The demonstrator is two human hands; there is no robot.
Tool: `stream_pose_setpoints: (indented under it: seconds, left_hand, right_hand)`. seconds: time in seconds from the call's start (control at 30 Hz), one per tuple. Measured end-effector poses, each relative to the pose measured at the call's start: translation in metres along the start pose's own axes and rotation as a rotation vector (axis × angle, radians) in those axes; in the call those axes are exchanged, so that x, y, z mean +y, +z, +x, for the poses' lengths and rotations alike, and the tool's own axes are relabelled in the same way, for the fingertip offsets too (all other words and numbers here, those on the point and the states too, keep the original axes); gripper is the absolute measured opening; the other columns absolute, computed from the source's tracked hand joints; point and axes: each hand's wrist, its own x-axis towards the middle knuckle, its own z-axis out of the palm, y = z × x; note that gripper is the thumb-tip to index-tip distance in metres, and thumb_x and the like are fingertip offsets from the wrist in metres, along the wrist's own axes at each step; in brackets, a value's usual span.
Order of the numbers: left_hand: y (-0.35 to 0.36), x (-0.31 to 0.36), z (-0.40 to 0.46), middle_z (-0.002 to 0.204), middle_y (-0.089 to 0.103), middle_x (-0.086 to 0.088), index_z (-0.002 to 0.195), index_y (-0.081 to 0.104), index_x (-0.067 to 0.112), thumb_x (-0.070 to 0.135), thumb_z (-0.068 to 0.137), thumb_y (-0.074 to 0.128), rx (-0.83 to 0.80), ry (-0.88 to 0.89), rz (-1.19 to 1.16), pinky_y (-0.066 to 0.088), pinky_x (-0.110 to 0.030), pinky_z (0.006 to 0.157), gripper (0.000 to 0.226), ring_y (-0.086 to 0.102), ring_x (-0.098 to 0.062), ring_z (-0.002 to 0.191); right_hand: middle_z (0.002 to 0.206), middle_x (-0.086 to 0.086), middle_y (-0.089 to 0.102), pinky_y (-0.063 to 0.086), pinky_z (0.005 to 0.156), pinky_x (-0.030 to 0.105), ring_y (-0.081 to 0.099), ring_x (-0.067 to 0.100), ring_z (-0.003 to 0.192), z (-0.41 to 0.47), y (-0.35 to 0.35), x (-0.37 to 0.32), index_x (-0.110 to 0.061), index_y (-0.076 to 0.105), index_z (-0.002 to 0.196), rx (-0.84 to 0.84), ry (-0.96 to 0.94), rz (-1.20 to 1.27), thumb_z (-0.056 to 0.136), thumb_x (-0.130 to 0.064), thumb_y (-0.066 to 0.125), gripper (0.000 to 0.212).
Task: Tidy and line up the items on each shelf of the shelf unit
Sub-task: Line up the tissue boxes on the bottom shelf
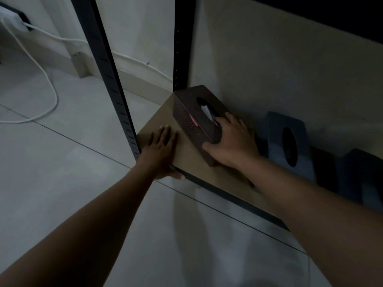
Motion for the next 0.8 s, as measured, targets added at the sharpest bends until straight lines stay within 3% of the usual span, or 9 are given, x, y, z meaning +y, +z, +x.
stream_pose_setpoints:
  seconds: [0.17,0.37,0.43,0.6,0.8]
  left_hand:
    - [-0.001,0.001,0.0,0.164,-0.025,-0.013,0.157,-0.02,0.019,0.088,0.057,0.067,0.005,-0.007,0.008,-0.012,-0.051,0.122,0.15,-0.024,-0.03,0.151]
    - [-0.001,0.001,-0.001,0.165,-0.023,-0.013,0.157,-0.02,0.017,0.089,0.059,0.065,0.026,0.002,0.017,-0.011,-0.051,0.122,0.148,-0.022,-0.031,0.151]
    - [0.0,0.0,0.0,0.165,-0.023,-0.013,0.158,-0.019,0.018,0.09,0.058,0.064,0.027,0.001,0.016,-0.011,-0.051,0.122,0.148,-0.022,-0.031,0.152]
    - [-0.001,-0.001,0.0,0.164,-0.024,-0.013,0.158,-0.018,0.018,0.089,0.057,0.065,0.019,0.001,0.016,-0.009,-0.052,0.123,0.148,-0.023,-0.03,0.151]
    - [0.0,-0.001,0.001,0.165,-0.023,-0.011,0.158,-0.017,0.021,0.088,0.056,0.068,0.023,-0.012,0.006,-0.004,-0.054,0.124,0.149,-0.022,-0.03,0.152]
  right_hand:
    - [0.168,0.014,0.006,0.021,0.12,0.058,0.01,0.033,0.154,-0.001,0.018,-0.002,-0.007,0.003,0.161,0.028,0.177,-0.063,0.081,-0.063,0.071,0.118]
    - [0.17,0.006,-0.008,0.008,0.126,0.054,-0.01,0.025,0.156,0.017,0.007,0.013,-0.011,-0.004,0.162,-0.086,0.076,-0.039,0.084,-0.047,0.077,0.119]
    - [0.17,0.005,-0.006,0.007,0.125,0.054,-0.01,0.027,0.156,0.022,0.002,0.014,-0.013,-0.003,0.162,-0.097,0.082,-0.152,0.087,-0.044,0.075,0.113]
    - [0.161,0.013,0.024,0.03,0.115,0.053,0.021,0.036,0.147,0.013,0.008,0.007,-0.011,0.02,0.16,0.074,0.12,-0.321,0.087,-0.044,0.074,0.097]
    - [0.168,0.01,0.015,0.028,0.117,0.048,0.019,0.032,0.15,0.016,0.013,0.015,-0.011,0.019,0.161,0.106,0.089,-0.301,0.093,-0.036,0.07,0.088]
